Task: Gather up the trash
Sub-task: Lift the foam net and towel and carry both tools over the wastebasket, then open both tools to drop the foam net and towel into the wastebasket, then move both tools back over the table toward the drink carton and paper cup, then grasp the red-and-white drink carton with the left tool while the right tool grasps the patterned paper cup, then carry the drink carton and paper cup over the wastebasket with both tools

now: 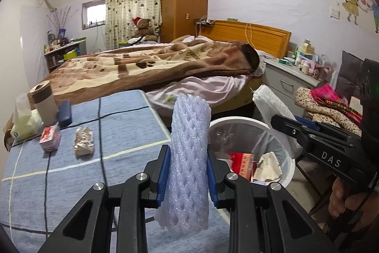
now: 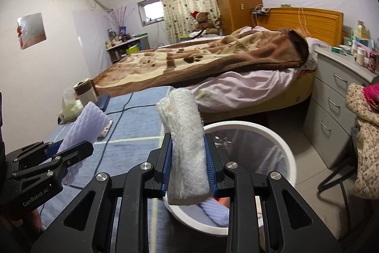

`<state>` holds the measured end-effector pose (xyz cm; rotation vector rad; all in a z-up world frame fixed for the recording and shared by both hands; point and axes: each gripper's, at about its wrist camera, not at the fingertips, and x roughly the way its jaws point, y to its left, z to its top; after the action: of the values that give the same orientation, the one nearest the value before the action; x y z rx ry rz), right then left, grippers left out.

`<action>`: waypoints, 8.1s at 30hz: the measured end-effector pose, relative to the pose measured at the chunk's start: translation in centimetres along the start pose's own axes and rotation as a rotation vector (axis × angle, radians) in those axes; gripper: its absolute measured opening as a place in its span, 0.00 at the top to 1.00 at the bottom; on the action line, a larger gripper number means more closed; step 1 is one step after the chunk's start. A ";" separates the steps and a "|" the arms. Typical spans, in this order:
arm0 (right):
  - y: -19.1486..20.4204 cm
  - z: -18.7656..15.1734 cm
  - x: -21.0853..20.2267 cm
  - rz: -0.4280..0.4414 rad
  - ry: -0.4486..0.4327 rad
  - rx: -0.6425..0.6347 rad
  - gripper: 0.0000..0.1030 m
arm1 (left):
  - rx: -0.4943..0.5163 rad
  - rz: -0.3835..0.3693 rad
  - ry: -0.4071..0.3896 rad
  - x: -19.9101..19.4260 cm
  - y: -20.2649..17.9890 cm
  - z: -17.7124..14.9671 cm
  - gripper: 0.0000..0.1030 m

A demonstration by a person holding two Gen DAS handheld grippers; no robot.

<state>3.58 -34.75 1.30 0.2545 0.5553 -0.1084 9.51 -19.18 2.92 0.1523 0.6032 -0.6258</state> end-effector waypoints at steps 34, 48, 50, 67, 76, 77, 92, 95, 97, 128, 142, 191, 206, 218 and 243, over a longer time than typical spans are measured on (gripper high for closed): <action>-7.0 -1.8 4.0 -0.135 0.199 0.021 0.69 | 0.021 -0.147 0.108 9.0 -7.5 0.1 0.55; -6.3 -1.6 3.4 -0.131 0.176 0.023 0.43 | -0.017 -0.131 0.108 8.4 -5.4 -0.1 0.49; -6.1 -1.4 3.2 -0.128 0.170 0.019 0.43 | -0.023 -0.122 0.100 7.9 -4.9 -0.1 0.49; -3.0 -0.1 2.2 -0.088 0.098 -0.008 0.43 | -0.056 -0.061 0.029 4.1 -1.5 1.1 0.49; -0.7 0.6 3.3 -0.050 0.083 -0.026 0.38 | -0.098 0.009 0.005 2.8 2.6 1.5 0.48; -0.3 0.6 3.5 -0.043 0.084 -0.029 0.38 | -0.102 0.019 0.004 2.7 3.0 1.5 0.47; 5.9 1.3 7.1 0.055 0.099 -0.075 0.34 | -0.191 0.180 0.013 1.6 12.7 0.8 0.42; 7.1 1.5 7.9 0.077 0.102 -0.075 0.34 | -0.207 0.205 0.016 1.7 14.8 0.6 0.42; 8.0 1.6 8.5 0.094 0.106 -0.079 0.34 | -0.220 0.228 0.008 1.5 16.2 0.5 0.42; 21.2 0.7 20.9 0.291 0.297 -0.184 0.30 | -0.361 0.317 0.095 6.3 34.8 -1.2 0.16; 22.0 0.1 23.8 0.186 0.374 -0.274 0.30 | -0.388 0.272 0.137 11.0 37.3 -0.8 0.16; 18.0 1.7 15.5 0.222 0.219 -0.198 0.46 | -0.335 0.322 0.097 4.9 28.6 -1.3 0.45; 14.3 1.5 9.0 0.205 0.116 -0.176 0.46 | -0.285 0.291 -0.005 -1.0 21.3 -0.9 0.45; 9.1 1.2 4.0 0.133 0.040 -0.124 0.46 | -0.194 0.200 -0.053 -2.4 13.1 -0.6 0.45; -1.3 -0.6 -0.5 -0.096 0.004 -0.012 0.46 | -0.038 -0.024 -0.044 0.2 -0.8 -0.1 0.45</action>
<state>2.67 -35.82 0.82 0.2164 0.5724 -0.1970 9.08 -19.92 2.75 0.0952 0.5752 -0.6390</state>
